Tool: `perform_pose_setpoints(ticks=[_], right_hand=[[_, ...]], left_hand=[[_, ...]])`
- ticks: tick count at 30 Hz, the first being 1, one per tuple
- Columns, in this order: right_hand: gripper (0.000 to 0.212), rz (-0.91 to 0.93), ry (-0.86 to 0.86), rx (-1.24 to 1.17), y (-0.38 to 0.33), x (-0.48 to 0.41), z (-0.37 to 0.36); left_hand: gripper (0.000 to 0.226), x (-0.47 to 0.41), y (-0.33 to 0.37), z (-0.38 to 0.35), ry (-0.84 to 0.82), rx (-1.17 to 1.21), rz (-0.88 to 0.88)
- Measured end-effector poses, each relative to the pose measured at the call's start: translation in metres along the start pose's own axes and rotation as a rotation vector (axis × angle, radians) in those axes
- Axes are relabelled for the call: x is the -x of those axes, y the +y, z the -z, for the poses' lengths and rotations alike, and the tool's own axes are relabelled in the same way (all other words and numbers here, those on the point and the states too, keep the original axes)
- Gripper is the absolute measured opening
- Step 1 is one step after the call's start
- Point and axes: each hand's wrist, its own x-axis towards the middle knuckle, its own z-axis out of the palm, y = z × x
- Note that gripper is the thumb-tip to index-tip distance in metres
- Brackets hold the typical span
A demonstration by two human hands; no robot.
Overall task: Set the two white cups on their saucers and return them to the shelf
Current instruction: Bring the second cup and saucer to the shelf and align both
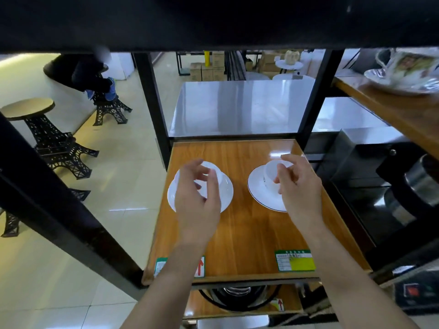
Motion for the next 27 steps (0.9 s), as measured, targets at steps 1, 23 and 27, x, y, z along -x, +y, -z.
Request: perform_pose_setpoints(ticks=[1, 23, 27], right_hand=[[0.026, -0.023, 0.029, 0.036, 0.005, -0.003, 0.006], [0.04, -0.407, -0.24, 0.144, 0.083, -0.015, 0.037], [0.038, -0.376, -0.275, 0.146, 0.084, -0.015, 0.036]], left_hand=[[0.018, 0.005, 0.004, -0.007, -0.08, 0.012, 0.017], [0.045, 0.036, -0.004, -0.097, -0.469, 0.223, 0.959], [0.039, 0.038, -0.002, -0.1, -0.41, 0.24, 0.968]])
